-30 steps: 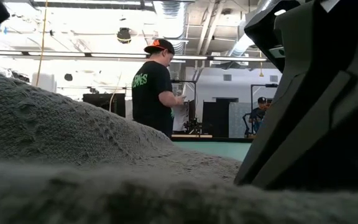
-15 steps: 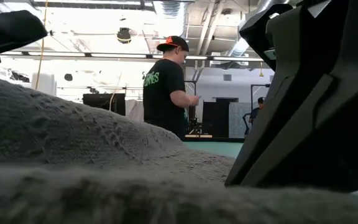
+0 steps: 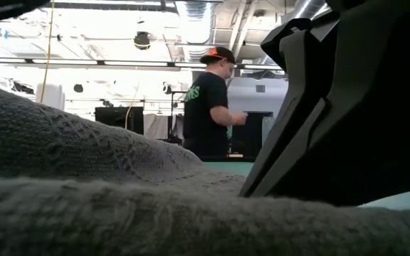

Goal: Roll towel
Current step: Roll the gray towel

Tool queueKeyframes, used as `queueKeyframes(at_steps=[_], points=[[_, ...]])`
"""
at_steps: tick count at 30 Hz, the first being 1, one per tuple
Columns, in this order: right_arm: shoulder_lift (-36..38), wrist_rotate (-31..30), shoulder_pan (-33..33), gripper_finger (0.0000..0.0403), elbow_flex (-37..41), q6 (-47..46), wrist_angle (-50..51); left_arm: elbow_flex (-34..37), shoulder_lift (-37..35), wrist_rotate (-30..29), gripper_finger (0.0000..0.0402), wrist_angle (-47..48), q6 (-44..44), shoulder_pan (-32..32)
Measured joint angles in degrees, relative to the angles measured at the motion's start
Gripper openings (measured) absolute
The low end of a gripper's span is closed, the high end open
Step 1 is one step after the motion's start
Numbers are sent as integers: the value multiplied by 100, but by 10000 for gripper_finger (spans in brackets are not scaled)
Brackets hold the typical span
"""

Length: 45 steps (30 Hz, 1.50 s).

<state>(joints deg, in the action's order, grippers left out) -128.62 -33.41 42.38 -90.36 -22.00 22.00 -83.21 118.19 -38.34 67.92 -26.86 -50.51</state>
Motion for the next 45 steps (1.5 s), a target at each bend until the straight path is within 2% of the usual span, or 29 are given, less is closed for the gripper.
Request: queueKeyframes(at_steps=[7, 13, 20, 27, 33, 39, 45], points=[[4, 68, -12, 56, 0, 2, 16, -383, 0, 289, 0, 585, -505, -231], [4, 72, -12, 56, 0, 2, 20, -444, 0, 743, 0, 859, -862, -452], [4, 75, -12, 56, 0, 4, 22, -476, 0, 764, 0, 1775, -1609, -613], [0, 77, -12, 56, 0, 7, 24, -563, 0, 928, 0, 1031, -1578, -710], [0, 79, -12, 56, 0, 9, 24, -558, 0, 1243, 0, 1298, -1972, -812], [-2, 79, -10, 56, 0, 4, 24, -702, 0, 2051, 0, 1469, -2265, -863], [-4, 79, -10, 56, 2, 4, 24, -1508, 0, 1581, 0, 2032, -2595, -1006]])
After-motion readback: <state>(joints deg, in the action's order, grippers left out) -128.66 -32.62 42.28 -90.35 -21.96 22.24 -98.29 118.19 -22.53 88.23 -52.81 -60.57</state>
